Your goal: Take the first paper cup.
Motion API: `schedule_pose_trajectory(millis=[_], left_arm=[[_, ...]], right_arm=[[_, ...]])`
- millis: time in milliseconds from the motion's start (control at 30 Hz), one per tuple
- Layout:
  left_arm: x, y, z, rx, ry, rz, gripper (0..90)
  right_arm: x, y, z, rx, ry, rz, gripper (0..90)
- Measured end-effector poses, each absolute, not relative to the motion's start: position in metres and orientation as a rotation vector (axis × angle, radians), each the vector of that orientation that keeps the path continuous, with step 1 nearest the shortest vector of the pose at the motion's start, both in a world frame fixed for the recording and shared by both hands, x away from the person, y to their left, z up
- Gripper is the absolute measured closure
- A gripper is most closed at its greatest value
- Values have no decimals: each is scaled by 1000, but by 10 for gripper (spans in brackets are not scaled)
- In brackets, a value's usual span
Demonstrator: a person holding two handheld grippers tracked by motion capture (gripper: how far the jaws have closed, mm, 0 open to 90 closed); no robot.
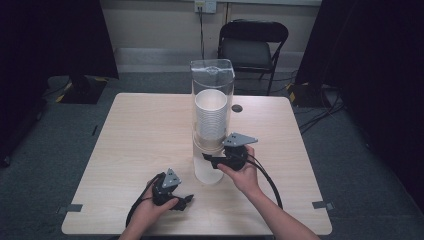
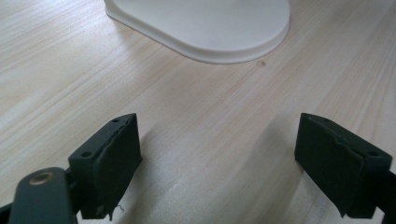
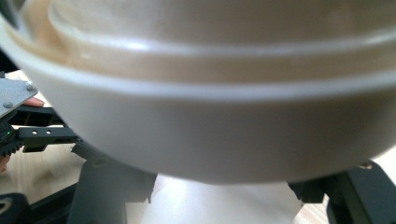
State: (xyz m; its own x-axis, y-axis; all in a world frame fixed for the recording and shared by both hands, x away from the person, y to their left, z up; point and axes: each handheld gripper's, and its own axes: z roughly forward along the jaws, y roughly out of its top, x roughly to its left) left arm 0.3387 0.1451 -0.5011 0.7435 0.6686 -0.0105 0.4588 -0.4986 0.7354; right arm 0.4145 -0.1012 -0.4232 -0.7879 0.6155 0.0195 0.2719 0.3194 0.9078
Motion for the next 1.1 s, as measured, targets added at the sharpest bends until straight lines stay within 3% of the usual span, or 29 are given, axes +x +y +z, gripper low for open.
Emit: schedule_pose_trajectory(millis=[567, 700, 1100], left_arm=[[339, 145, -501, 2186, 843, 358, 139], [339, 145, -501, 2191, 838, 356, 139], [339, 146, -500, 2206, 831, 358, 136]], right_arm=[[413, -101, -438, 774, 2215, 1502, 389], [411, -112, -494, 884, 2348, 1288, 387], [405, -143, -491, 903, 2416, 1233, 380]])
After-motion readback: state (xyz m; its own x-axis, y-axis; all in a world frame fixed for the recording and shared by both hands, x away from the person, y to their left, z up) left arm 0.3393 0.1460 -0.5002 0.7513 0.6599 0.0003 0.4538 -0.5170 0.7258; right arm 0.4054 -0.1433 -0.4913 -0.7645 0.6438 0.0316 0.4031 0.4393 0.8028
